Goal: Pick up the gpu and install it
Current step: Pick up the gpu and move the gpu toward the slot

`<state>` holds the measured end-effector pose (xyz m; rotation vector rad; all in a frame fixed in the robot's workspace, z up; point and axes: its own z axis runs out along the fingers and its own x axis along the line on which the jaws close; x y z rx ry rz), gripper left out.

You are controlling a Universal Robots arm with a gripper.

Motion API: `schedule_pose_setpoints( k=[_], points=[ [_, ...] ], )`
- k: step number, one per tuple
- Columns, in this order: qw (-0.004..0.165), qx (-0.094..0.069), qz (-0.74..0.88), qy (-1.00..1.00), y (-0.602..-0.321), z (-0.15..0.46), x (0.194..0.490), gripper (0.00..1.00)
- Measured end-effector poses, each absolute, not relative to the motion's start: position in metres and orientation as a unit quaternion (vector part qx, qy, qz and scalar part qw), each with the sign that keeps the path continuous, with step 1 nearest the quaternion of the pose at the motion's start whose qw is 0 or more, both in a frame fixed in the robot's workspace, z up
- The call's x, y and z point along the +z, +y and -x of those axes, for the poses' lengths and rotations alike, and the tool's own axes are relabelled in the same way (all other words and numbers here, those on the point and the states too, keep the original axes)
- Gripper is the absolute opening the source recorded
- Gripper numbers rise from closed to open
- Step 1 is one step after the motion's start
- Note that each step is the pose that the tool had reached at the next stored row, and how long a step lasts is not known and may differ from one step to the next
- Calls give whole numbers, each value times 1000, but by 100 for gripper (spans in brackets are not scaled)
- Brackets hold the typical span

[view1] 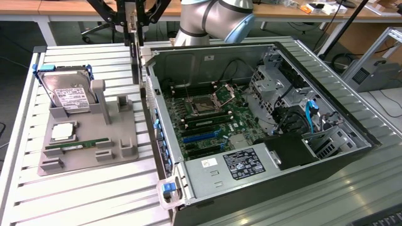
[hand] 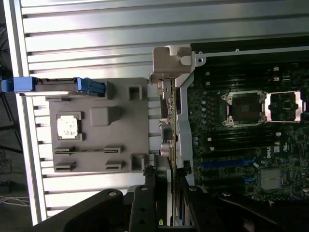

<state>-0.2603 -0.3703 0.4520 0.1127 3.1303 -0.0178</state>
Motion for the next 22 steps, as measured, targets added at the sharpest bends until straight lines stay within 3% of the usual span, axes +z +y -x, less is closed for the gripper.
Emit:
schedule_pose_setpoints(
  k=[22],
  points=[
    [5,-8,-36,999,-372,251,449,27]
  ],
)
